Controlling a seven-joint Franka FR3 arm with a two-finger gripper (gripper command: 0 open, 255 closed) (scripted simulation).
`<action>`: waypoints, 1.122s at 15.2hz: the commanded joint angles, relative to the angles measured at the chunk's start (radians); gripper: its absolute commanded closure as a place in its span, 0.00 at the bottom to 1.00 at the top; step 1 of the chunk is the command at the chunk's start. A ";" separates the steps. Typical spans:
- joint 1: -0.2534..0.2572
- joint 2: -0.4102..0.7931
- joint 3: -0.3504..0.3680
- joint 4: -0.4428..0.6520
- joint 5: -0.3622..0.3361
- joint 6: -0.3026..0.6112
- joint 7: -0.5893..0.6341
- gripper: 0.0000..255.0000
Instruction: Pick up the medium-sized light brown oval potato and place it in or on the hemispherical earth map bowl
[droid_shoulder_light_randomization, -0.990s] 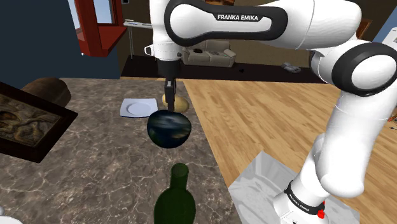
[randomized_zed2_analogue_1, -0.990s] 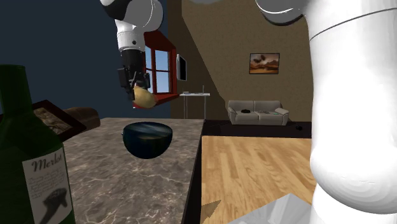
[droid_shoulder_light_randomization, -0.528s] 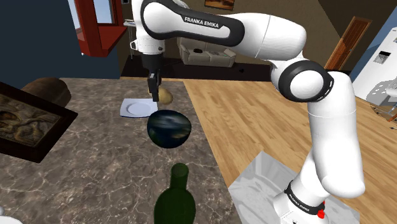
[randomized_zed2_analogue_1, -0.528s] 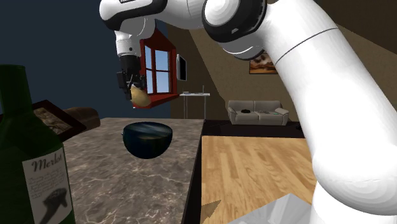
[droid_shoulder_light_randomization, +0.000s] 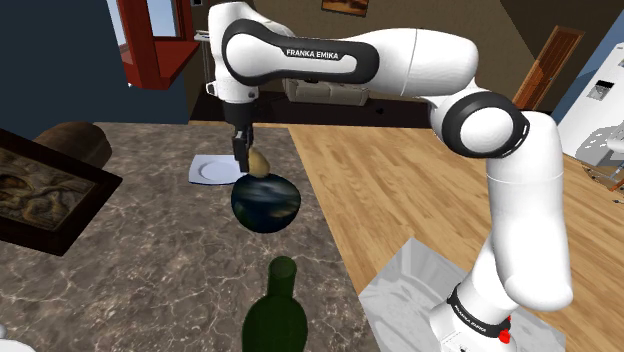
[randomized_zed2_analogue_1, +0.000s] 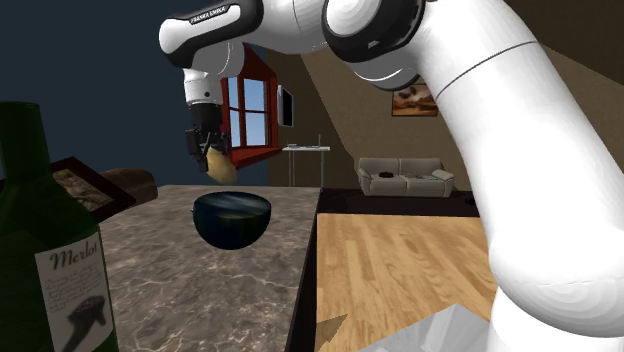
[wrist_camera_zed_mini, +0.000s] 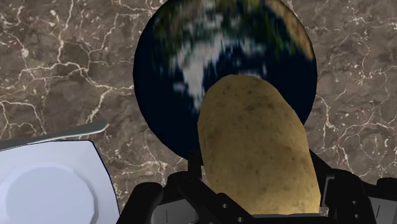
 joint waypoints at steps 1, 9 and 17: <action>-0.002 -0.003 0.000 -0.034 0.000 0.031 0.001 1.00; -0.007 -0.008 0.000 -0.086 0.001 0.078 0.002 1.00; -0.007 -0.008 0.000 -0.086 0.001 0.078 0.002 0.00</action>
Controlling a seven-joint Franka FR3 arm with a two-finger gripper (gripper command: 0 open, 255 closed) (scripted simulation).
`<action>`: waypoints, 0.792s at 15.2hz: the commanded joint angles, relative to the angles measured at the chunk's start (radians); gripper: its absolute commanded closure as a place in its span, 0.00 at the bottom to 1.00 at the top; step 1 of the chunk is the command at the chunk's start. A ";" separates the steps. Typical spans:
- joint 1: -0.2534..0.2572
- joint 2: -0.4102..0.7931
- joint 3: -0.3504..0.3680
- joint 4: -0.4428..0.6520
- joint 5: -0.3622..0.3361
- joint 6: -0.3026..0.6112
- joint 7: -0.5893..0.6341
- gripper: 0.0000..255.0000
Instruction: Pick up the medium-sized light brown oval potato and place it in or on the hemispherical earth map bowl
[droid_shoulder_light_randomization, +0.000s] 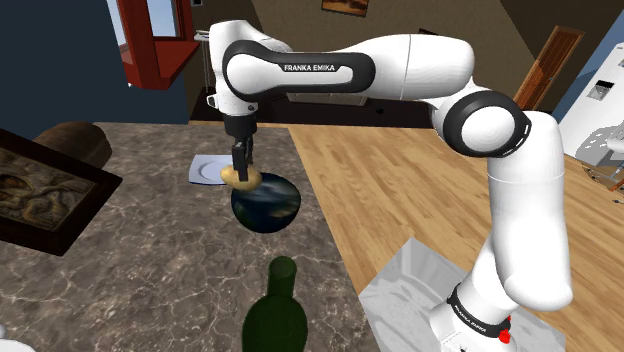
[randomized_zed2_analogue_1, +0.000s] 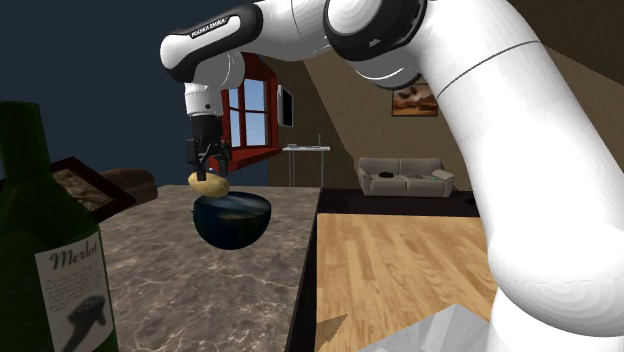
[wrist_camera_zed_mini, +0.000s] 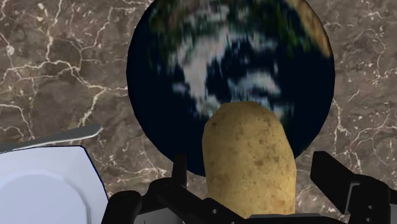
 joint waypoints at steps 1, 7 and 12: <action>0.000 0.000 0.000 0.000 0.000 0.000 0.000 0.00; 0.025 0.059 -0.002 0.223 -0.011 -0.163 -0.002 0.00; 0.025 0.060 -0.002 0.224 -0.011 -0.163 -0.002 0.00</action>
